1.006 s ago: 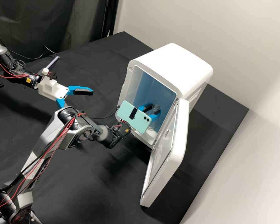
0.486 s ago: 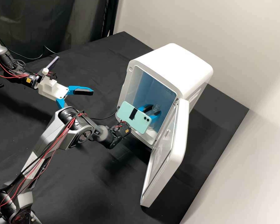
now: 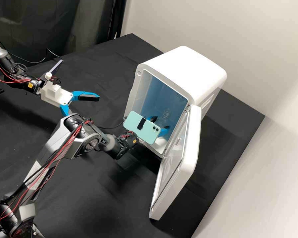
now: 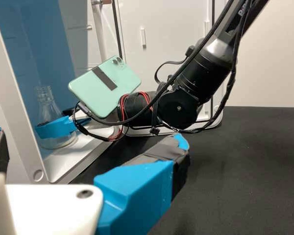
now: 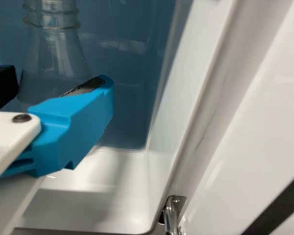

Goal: Place the flask in the incubator

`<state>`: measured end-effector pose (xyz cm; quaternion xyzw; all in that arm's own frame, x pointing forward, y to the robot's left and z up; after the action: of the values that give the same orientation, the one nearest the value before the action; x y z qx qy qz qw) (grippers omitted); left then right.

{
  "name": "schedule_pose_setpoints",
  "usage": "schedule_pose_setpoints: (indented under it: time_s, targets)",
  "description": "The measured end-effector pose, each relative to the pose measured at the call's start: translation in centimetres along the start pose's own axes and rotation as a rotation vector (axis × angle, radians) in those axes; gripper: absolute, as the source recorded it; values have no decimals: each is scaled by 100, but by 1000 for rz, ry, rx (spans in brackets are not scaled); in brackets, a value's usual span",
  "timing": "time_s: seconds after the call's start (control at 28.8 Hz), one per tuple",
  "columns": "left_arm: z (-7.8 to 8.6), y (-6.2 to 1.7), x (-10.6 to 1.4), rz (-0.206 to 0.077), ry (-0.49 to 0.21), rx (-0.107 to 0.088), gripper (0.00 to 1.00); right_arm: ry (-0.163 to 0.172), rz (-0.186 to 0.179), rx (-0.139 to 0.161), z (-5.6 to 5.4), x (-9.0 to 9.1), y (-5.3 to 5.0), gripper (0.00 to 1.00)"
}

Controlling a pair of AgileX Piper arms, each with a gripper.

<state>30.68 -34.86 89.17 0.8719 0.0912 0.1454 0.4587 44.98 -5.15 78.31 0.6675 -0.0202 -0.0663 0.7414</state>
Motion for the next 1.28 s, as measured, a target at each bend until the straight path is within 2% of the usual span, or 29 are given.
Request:
schedule_pose_setpoints:
  time_s: [1.28]
  targets:
    - [0,0,0,0,0,0,100,-8,6,1,35,-1,28,100]
